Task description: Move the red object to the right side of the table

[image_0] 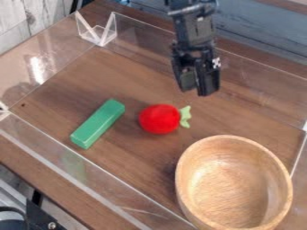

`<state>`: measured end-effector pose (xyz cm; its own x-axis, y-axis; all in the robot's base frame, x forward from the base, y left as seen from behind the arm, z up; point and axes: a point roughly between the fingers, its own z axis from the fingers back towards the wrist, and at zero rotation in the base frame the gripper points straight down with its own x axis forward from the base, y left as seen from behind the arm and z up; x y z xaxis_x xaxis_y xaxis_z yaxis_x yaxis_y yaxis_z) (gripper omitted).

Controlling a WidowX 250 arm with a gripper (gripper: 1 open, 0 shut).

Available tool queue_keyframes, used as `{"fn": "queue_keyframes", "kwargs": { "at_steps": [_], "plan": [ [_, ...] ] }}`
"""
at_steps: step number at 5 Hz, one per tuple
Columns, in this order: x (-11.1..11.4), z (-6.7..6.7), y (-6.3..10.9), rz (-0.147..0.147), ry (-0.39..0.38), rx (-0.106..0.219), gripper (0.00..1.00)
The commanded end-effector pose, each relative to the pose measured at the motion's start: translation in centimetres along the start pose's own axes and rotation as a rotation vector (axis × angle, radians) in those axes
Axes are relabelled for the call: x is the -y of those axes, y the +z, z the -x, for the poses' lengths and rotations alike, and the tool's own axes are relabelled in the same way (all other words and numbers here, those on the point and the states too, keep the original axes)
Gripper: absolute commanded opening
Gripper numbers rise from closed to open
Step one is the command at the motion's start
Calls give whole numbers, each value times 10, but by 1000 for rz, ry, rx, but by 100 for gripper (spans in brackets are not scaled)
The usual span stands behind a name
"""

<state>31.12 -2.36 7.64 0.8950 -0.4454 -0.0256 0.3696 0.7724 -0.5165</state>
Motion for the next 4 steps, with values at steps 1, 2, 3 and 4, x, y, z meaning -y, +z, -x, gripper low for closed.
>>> {"fn": "queue_keyframes", "kwargs": {
  "at_steps": [1, 2, 3, 4],
  "plan": [
    [6, -6, -4, -4, -2, 50, 100],
    [4, -4, -7, 12, -34, 31, 100],
    [3, -1, -6, 34, -56, 22, 100],
    [-7, 1, -8, 58, -41, 37, 100]
  ]
}}
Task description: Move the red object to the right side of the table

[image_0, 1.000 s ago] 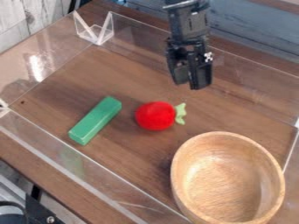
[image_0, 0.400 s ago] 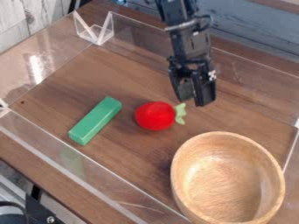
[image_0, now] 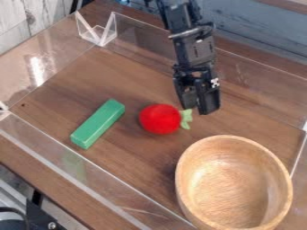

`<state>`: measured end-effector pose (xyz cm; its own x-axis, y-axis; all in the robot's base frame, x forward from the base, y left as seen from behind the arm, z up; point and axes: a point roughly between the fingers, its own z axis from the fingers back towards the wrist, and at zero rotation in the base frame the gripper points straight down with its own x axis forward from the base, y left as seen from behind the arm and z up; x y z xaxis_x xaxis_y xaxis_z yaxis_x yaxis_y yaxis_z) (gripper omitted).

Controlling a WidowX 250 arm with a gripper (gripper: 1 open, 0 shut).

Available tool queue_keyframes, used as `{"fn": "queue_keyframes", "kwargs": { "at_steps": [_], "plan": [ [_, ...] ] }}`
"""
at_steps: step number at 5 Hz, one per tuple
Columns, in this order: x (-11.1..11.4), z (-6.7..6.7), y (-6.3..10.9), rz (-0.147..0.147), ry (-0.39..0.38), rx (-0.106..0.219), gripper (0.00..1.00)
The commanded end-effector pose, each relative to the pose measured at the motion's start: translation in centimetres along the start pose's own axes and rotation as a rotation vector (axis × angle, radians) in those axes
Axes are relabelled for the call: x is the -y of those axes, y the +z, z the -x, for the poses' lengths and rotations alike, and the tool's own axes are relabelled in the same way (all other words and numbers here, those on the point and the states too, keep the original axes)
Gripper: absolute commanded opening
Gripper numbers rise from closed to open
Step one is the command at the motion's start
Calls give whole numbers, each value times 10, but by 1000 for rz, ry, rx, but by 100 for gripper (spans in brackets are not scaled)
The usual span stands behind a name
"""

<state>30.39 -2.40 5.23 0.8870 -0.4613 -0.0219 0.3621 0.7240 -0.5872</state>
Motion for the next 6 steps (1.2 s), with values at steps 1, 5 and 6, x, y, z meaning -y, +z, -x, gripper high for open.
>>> {"fn": "queue_keyframes", "kwargs": {
  "at_steps": [1, 5, 6],
  "plan": [
    [-7, -3, 17, -7, -12, 63, 100],
    [-6, -18, 18, 87, 11, 139, 100],
    [-5, -6, 27, 119, 27, 140, 100]
  ]
}}
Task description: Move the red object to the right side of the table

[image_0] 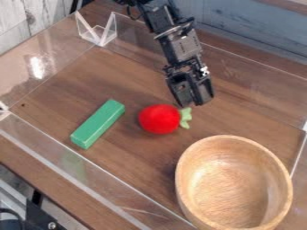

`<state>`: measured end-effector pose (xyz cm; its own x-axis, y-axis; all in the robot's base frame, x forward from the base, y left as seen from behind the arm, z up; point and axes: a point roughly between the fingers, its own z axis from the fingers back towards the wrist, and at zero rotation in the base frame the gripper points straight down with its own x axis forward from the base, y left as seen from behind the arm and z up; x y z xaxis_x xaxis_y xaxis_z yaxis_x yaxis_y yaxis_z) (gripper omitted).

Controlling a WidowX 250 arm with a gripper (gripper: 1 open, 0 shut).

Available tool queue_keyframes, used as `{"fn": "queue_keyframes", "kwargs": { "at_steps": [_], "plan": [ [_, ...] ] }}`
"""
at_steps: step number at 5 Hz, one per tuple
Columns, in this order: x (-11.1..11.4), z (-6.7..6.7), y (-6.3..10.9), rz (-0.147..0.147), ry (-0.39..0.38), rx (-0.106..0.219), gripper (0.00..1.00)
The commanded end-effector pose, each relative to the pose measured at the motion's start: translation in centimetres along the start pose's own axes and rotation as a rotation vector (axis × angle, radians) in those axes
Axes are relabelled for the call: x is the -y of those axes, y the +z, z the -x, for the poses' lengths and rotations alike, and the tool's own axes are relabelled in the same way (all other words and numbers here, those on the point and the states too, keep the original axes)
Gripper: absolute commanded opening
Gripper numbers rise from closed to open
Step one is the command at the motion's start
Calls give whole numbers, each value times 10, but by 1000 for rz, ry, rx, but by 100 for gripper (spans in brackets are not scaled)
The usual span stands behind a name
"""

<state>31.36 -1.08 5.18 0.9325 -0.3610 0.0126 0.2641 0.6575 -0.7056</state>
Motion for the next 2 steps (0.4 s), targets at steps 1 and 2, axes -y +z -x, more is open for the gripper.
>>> {"fn": "queue_keyframes", "kwargs": {
  "at_steps": [1, 2],
  "plan": [
    [35, -4, 25, -100, -54, -3, 0],
    [69, -2, 35, -231, -98, -35, 0]
  ]
}}
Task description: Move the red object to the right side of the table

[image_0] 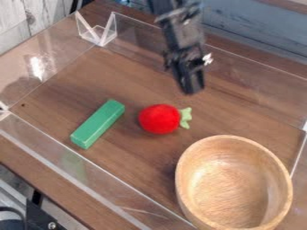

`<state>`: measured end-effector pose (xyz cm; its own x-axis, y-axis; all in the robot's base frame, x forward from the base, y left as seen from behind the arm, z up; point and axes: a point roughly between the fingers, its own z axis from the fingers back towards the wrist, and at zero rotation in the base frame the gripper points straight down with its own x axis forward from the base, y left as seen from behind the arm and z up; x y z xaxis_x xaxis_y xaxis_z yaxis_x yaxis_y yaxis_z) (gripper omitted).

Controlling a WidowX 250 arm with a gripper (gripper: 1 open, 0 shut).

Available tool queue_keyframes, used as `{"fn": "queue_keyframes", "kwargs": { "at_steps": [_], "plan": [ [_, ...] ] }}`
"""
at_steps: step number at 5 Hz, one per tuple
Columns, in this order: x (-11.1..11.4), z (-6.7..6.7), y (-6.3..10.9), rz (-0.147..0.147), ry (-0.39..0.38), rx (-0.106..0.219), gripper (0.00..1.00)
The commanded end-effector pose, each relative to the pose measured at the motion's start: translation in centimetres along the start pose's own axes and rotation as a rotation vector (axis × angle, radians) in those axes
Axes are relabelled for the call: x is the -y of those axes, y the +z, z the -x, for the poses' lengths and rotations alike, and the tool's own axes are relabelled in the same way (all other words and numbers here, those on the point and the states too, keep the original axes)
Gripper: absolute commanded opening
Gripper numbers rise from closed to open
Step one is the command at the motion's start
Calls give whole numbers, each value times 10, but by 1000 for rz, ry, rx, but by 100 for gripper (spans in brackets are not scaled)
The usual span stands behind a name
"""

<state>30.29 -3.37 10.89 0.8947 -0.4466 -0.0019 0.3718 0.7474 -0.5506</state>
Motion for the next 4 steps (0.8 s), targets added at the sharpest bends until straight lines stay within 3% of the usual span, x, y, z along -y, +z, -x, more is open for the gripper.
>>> {"fn": "queue_keyframes", "kwargs": {
  "at_steps": [1, 3, 4],
  "plan": [
    [38, -2, 33, -119, -66, 10, 0],
    [71, 12, 1, -136, 67, 58, 0],
    [72, 8, -30, -159, 36, 39, 0]
  ]
}}
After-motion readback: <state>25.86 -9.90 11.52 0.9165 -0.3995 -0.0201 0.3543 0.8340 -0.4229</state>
